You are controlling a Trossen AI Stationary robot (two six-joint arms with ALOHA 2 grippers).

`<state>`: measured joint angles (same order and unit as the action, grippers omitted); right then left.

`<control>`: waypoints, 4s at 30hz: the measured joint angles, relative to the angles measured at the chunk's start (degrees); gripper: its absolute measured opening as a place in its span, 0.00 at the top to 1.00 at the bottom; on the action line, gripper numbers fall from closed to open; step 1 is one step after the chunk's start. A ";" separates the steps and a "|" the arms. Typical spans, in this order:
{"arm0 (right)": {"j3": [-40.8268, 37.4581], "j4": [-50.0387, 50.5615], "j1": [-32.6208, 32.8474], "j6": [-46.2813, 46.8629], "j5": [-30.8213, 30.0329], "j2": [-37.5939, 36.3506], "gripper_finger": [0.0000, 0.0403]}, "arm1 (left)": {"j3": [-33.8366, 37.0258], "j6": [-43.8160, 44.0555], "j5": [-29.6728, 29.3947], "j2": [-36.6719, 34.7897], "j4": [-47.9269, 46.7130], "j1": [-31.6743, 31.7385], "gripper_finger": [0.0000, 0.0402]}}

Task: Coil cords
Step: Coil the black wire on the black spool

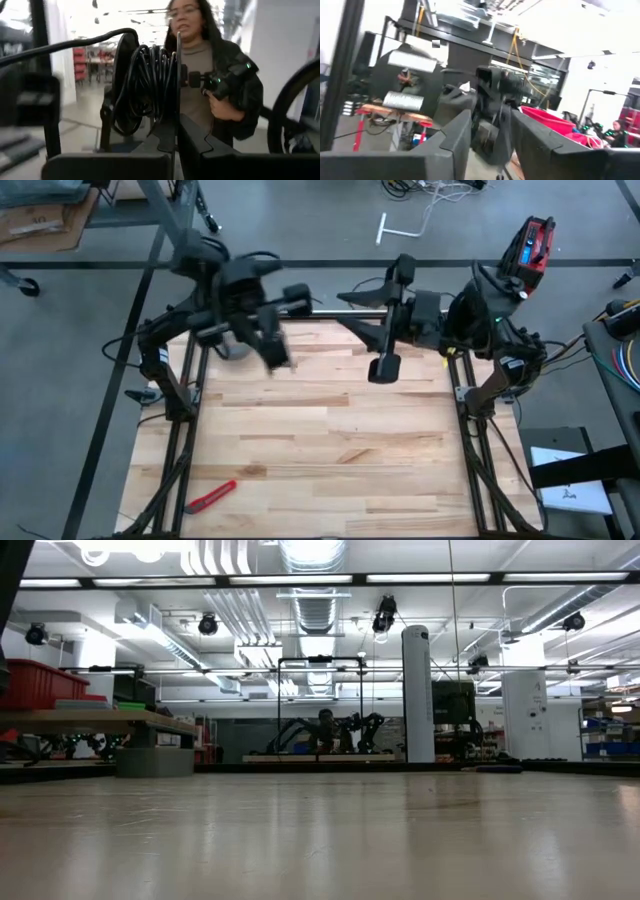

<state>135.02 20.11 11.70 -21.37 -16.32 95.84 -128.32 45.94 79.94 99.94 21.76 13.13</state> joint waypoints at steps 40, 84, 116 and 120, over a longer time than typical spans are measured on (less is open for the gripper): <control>-0.04 1.43 -0.02 -4.38 -5.53 1.27 0.99 | 6.59 -2.96 -5.92 -0.02 -5.05 -3.34 1.00; -0.16 -1.43 -17.31 39.93 52.08 5.48 1.00 | 4.30 0.21 -35.72 -0.35 12.68 -9.47 1.00; -0.04 7.52 -15.91 32.42 44.34 -0.18 1.00 | 4.27 7.54 -35.35 -9.01 -36.56 -1.88 1.00; -0.04 7.57 -15.96 33.24 43.21 -0.86 1.00 | 4.27 7.24 -33.45 -9.02 -39.85 -1.97 1.00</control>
<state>134.98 27.68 -4.26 11.87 26.89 94.98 -124.05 53.18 46.49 90.92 -18.10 11.16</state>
